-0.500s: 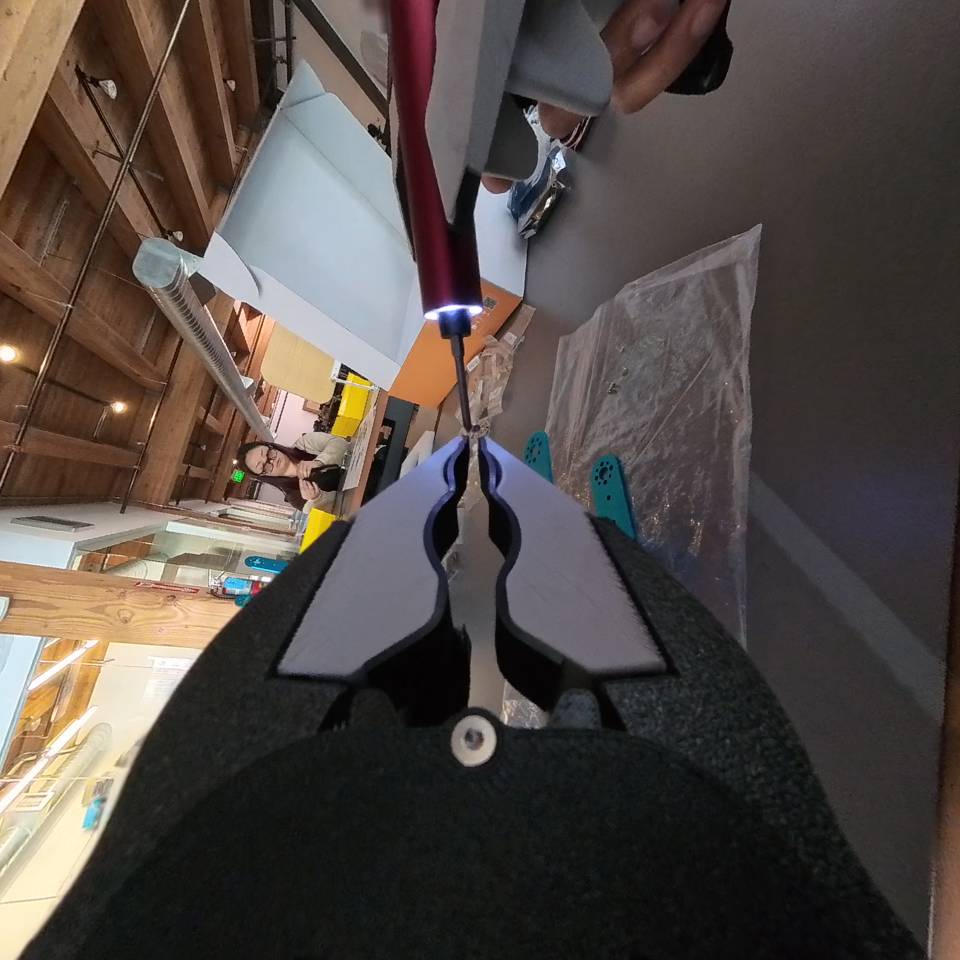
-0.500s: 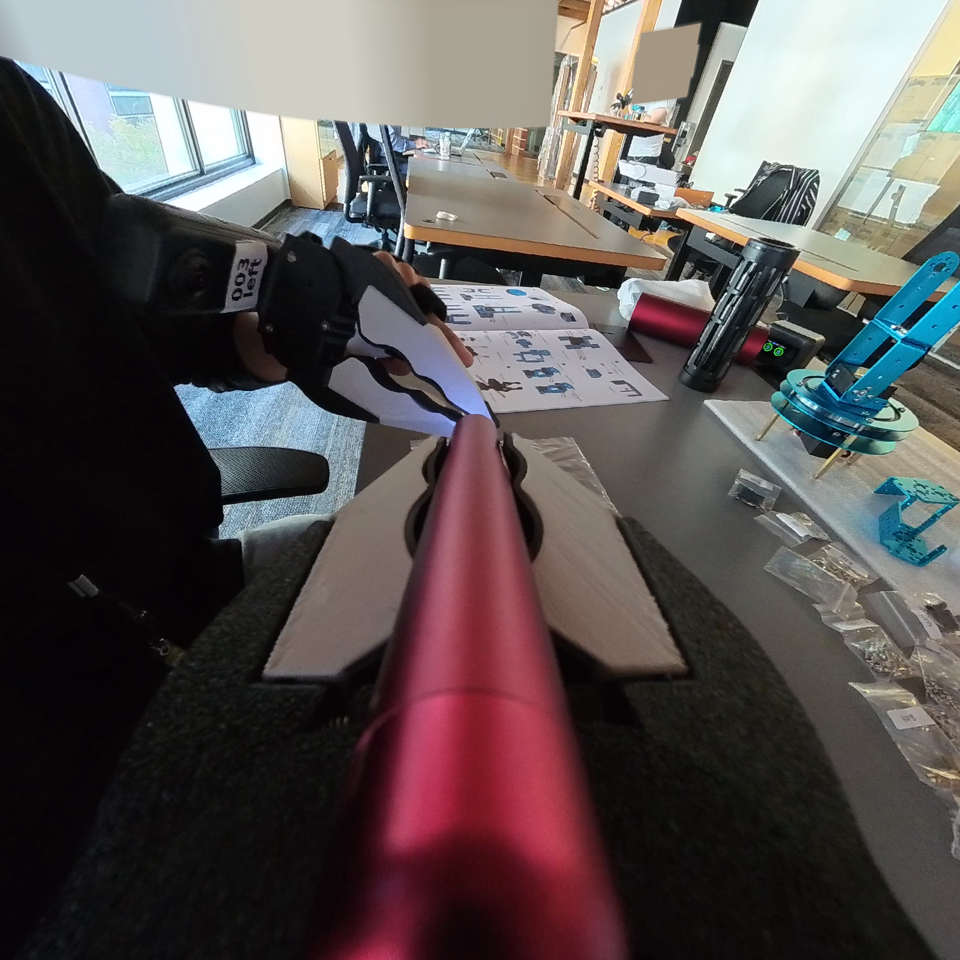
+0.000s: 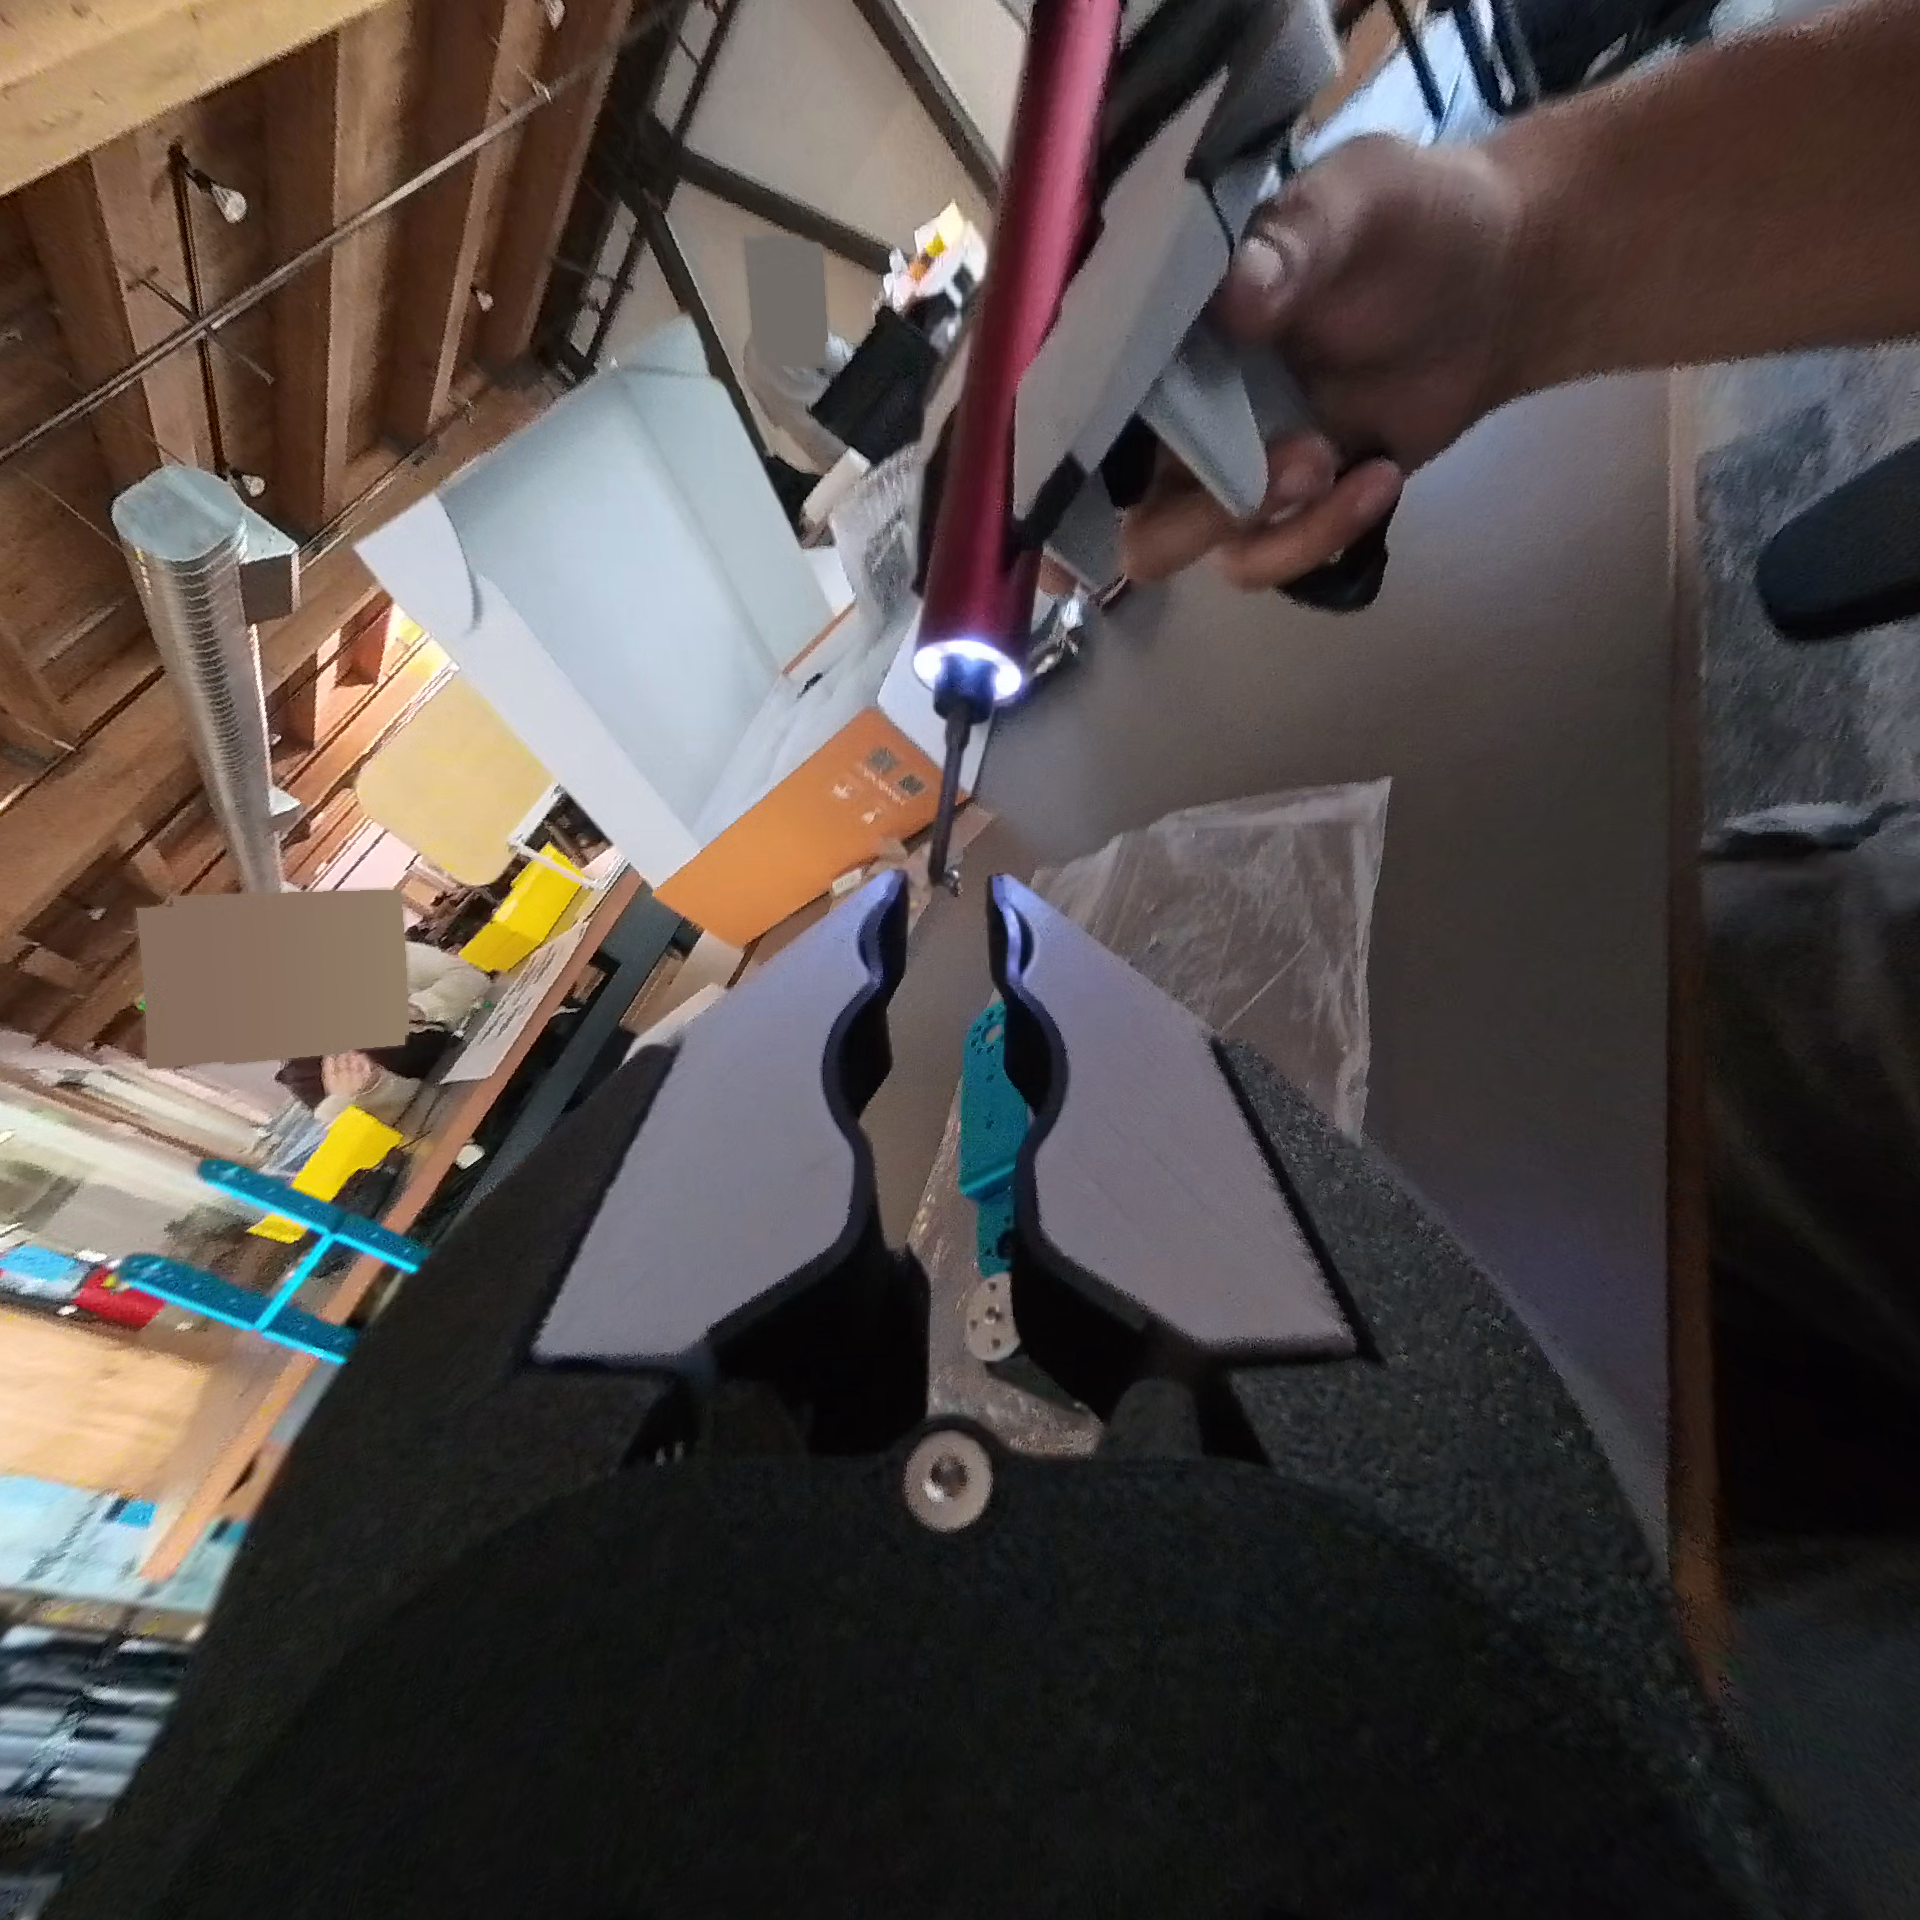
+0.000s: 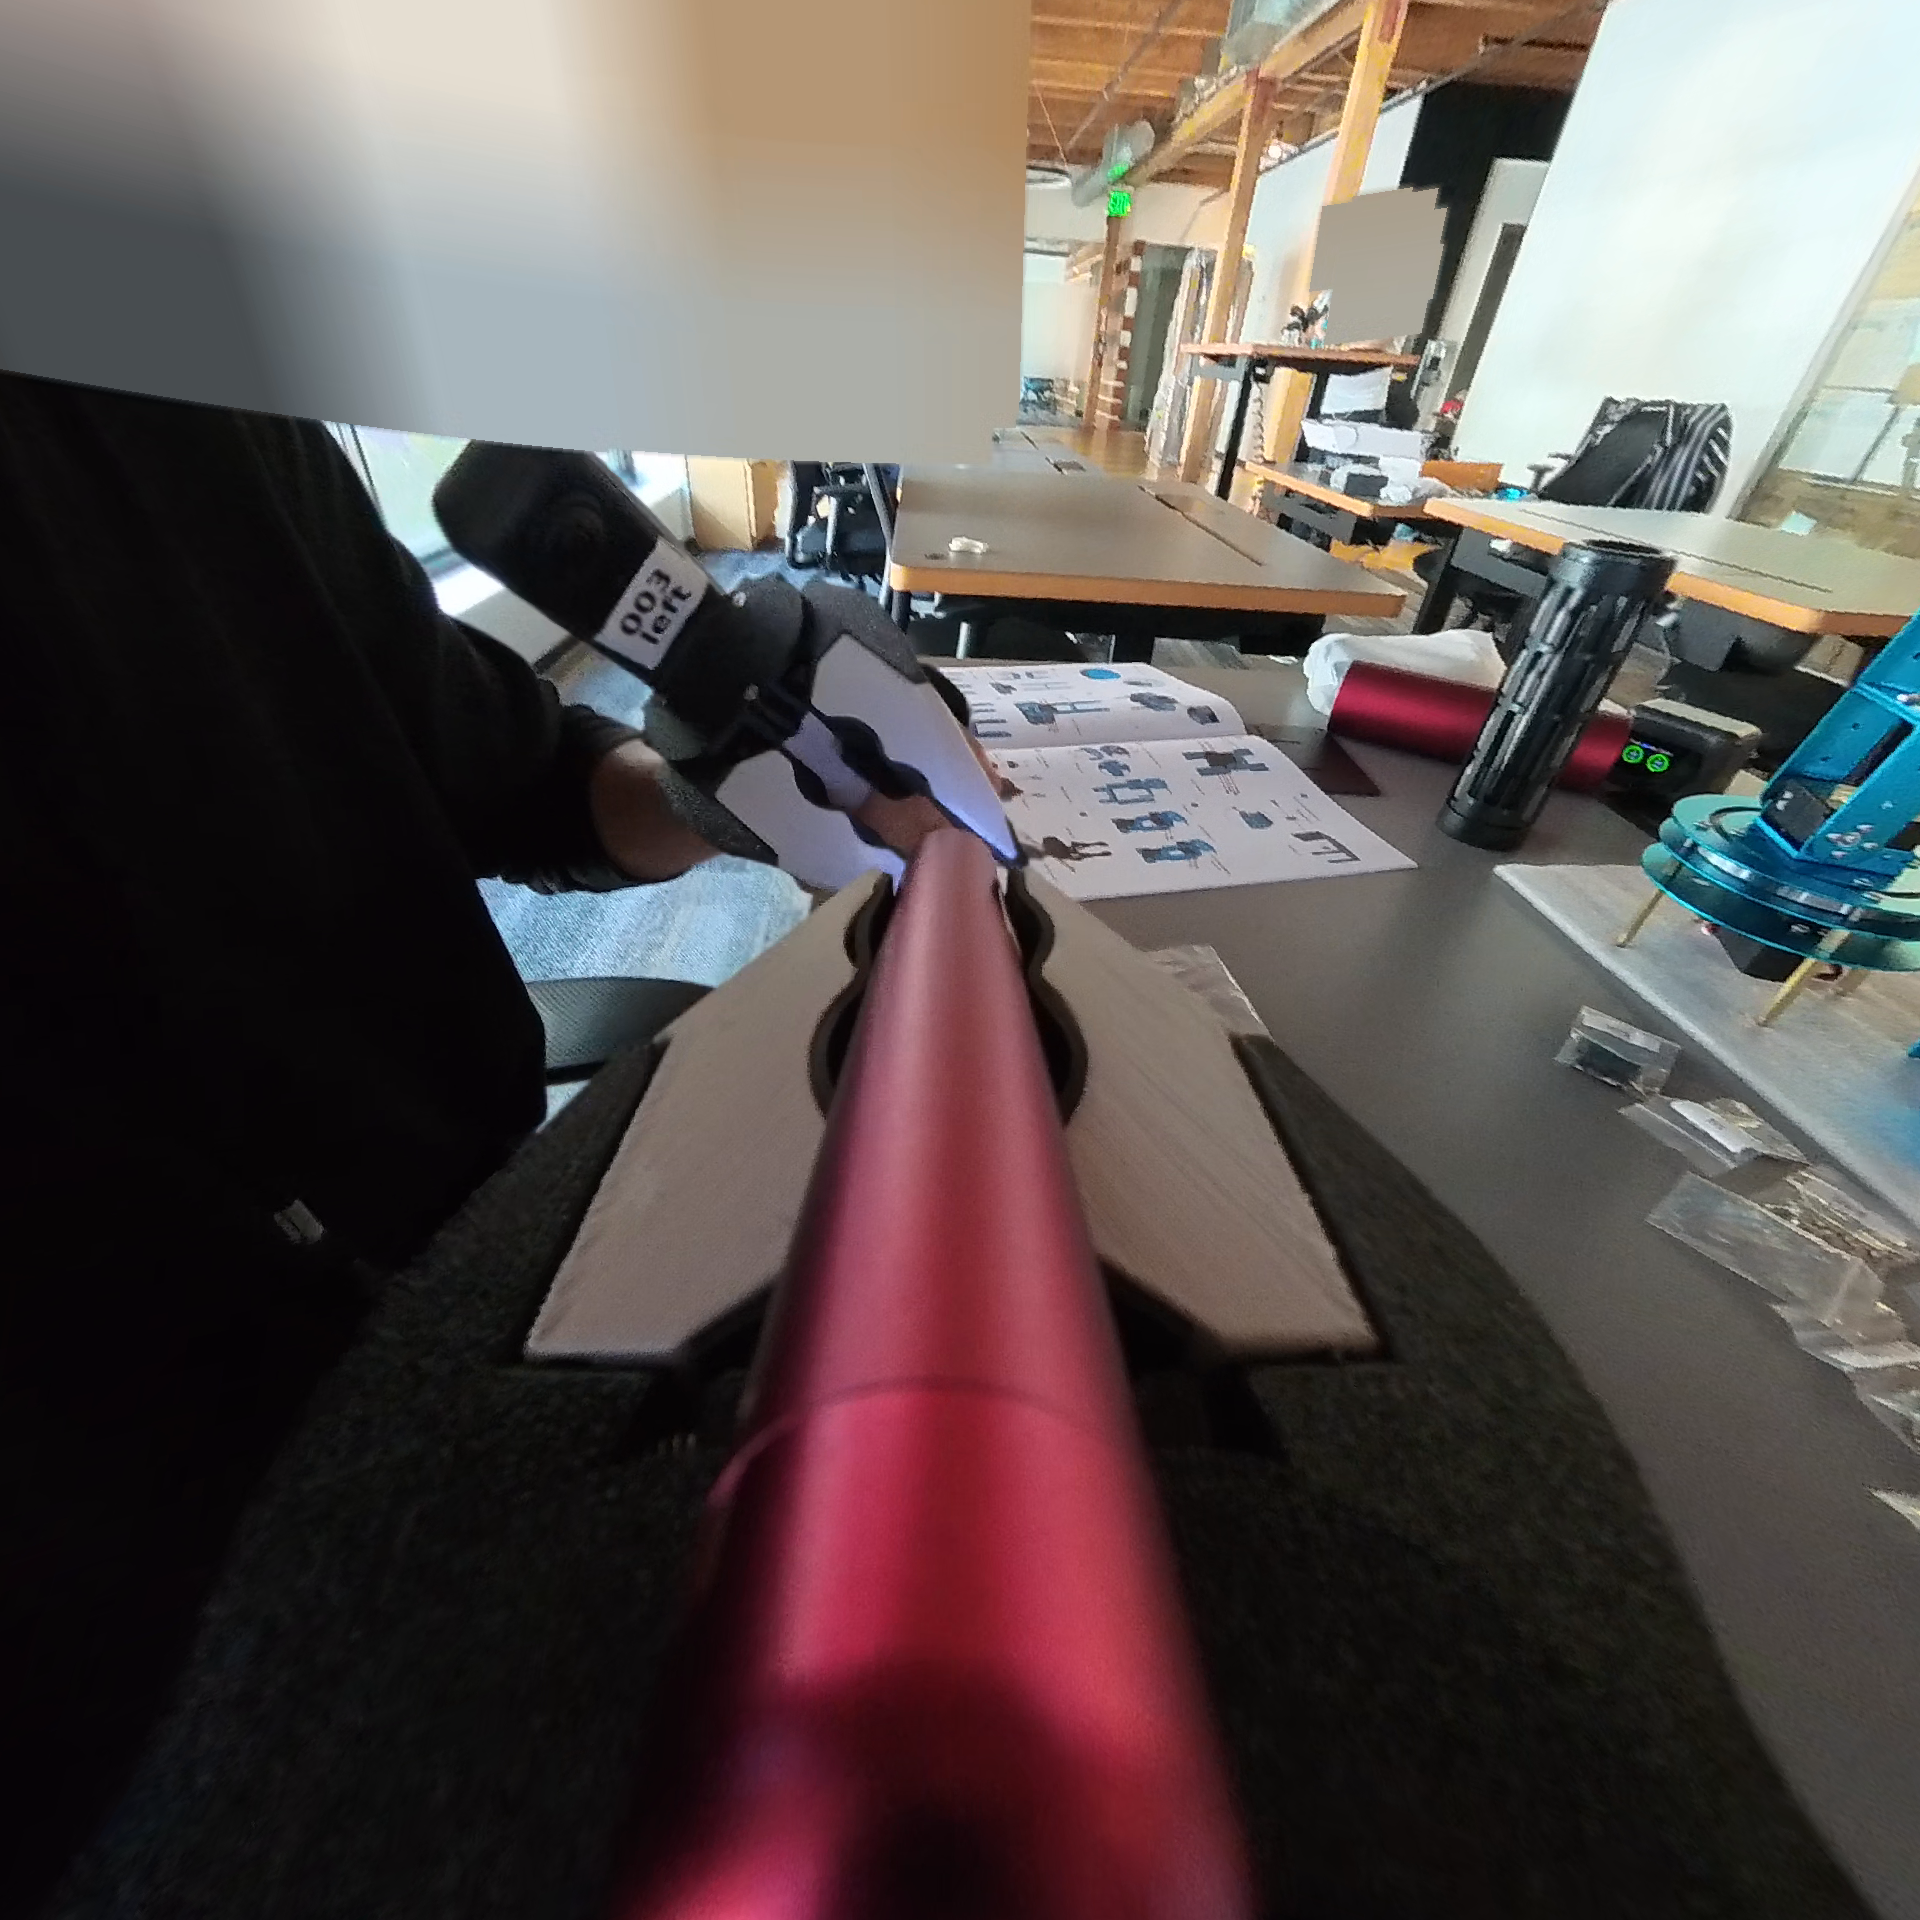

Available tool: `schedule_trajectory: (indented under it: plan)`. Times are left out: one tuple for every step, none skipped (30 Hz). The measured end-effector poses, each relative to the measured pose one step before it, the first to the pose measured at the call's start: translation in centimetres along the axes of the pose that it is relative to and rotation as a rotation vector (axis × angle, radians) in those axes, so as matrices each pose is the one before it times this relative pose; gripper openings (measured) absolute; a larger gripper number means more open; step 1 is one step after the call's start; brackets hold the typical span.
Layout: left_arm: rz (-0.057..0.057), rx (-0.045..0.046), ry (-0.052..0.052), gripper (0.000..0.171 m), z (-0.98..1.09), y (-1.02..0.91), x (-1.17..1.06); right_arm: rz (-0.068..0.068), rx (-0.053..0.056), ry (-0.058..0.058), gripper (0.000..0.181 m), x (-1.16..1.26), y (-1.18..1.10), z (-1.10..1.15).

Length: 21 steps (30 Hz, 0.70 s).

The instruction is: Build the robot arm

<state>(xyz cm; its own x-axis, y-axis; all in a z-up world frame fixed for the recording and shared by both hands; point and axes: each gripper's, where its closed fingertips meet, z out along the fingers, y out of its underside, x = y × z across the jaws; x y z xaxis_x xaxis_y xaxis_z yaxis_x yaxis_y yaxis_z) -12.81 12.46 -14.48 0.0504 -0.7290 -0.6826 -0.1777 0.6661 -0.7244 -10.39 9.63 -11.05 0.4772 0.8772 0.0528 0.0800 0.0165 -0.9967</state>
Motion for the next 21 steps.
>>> schedule_trajectory:
  plan:
    - [-0.0161,0.01813,0.0023,0.012,-0.114,-0.234,-0.081,0.0093,0.016,-0.01,0.021,-0.063,-0.206,-0.086]
    - [-0.0116,0.01522,0.0011,0.011,-0.086,-0.199,-0.077,0.0121,0.0173,-0.0126,0.022,-0.095,-0.227,-0.088]
    - [-0.0101,0.01311,0.0056,0.01,-0.084,-0.181,0.014,0.0125,0.0154,-0.0129,0.022,-0.1,-0.207,-0.09]
    - [-0.0075,0.00807,0.0022,0.01,-0.061,-0.118,-0.006,0.0099,0.0138,-0.0103,0.022,-0.079,-0.18,-0.084]
    - [0.0009,0.01238,-0.0062,0.01,-0.098,-0.194,-0.099,0.0072,0.0112,-0.007,0.022,-0.046,-0.136,-0.063]
    - [0.004,0.01237,-0.0037,0.01,-0.103,-0.212,-0.02,0.0075,0.0068,-0.0074,0.022,-0.032,-0.066,-0.05]
    - [0.0039,0.00657,-0.0024,0.011,-0.052,-0.135,-0.006,0.0088,0.0054,-0.008,0.021,-0.045,-0.028,-0.025]
    - [0.0073,0.0063,-0.0031,0.012,-0.036,-0.123,0.01,0.0087,0.0045,-0.0079,0.021,-0.047,-0.006,-0.002]
    - [0.0102,0.00738,-0.0042,0.012,-0.031,-0.137,0.017,0.0061,0.0019,-0.0059,0.022,-0.025,0.031,0.012]
    - [0.0114,0.0069,-0.0014,0.012,-0.015,-0.126,0.069,0.0044,0.0028,-0.0048,0.022,-0.029,0.039,0.014]
    - [0.0103,0.0093,-0.0014,0.012,-0.029,-0.167,0.067,0.0068,0.0014,-0.0074,0.022,-0.059,0.047,0.025]
    - [0.0069,0.00843,0.002,0.012,-0.014,-0.173,0.112,0.0074,0.0023,-0.0088,0.022,-0.086,0.044,0.017]
    - [0.0033,0.00949,-0.0003,0.012,-0.043,-0.203,0.047,0.0067,0.0033,-0.0076,0.022,-0.073,0.04,0.019]
    - [0.0,0.00742,0.0038,0.011,-0.023,-0.178,0.071,0.0055,0.0031,-0.0051,0.023,-0.048,0.032,0.01]
    - [-0.0037,0.00393,0.0008,0.009,-0.032,-0.11,-0.007,0.0033,0.004,-0.0022,0.022,-0.022,0.01,-0.018]
    - [-0.0036,0.00509,0.0016,0.007,-0.043,-0.112,-0.013,0.0027,0.0022,-0.0008,0.023,0.01,0.015,-0.026]
    - [-0.0037,0.00677,0.0,0.005,-0.071,-0.135,-0.037,0.0025,0.0018,-0.0009,0.023,-0.008,0.021,-0.036]
    - [-0.0059,0.00649,0.0011,0.004,-0.061,-0.134,-0.034,0.0014,0.0047,-0.0001,0.023,-0.011,-0.039,-0.045]
    - [-0.0054,0.00025,-0.0003,0.002,-0.034,-0.034,-0.052,0.0025,0.0055,-0.0039,0.022,-0.056,-0.063,-0.054]
    - [-0.0002,-0.00208,-0.0011,0.002,-0.013,0.028,-0.041,0.0043,0.006,-0.0055,0.023,-0.072,-0.074,-0.075]
    - [0.0042,-0.00089,-0.0012,0.002,-0.018,0.028,-0.005,0.0039,0.0037,-0.0019,0.023,-0.011,-0.041,-0.055]
